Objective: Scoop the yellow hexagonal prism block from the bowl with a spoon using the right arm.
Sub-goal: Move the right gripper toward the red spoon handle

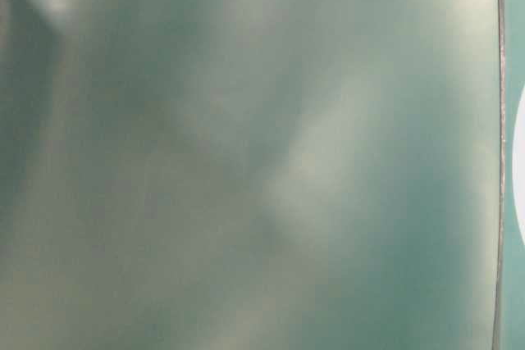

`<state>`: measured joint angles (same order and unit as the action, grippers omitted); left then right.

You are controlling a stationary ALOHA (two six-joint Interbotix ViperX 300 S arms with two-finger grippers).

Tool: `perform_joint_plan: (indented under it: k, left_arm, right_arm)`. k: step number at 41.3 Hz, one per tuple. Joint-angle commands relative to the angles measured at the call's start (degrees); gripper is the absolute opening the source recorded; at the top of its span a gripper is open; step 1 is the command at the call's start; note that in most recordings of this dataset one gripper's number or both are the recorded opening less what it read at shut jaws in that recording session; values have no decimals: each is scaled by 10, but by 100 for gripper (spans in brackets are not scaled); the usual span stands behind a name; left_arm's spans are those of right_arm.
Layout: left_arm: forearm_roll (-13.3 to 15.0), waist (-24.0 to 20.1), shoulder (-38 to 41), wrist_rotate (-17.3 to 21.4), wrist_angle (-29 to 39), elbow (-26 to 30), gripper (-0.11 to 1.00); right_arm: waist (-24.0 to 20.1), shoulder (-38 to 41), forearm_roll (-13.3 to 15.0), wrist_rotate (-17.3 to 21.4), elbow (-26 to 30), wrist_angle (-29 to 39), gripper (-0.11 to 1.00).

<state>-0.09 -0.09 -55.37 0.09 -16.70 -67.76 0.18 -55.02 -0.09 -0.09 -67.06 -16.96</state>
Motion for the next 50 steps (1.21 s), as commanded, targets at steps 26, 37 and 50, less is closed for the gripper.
perform_joint_plan:
  k: [26,37,50]
  left_arm:
    - [-7,-2,6,4,65,32,5]
    - [-8,-2,9,4,65,32,5]
    - [-8,-3,8,4,66,31,5]
  right_arm:
    - [2,14,-1,2,7,-4,0]
    - [2,41,0,3,2,-8,40]
    - [-13,123,-4,12,-18,-79,55]
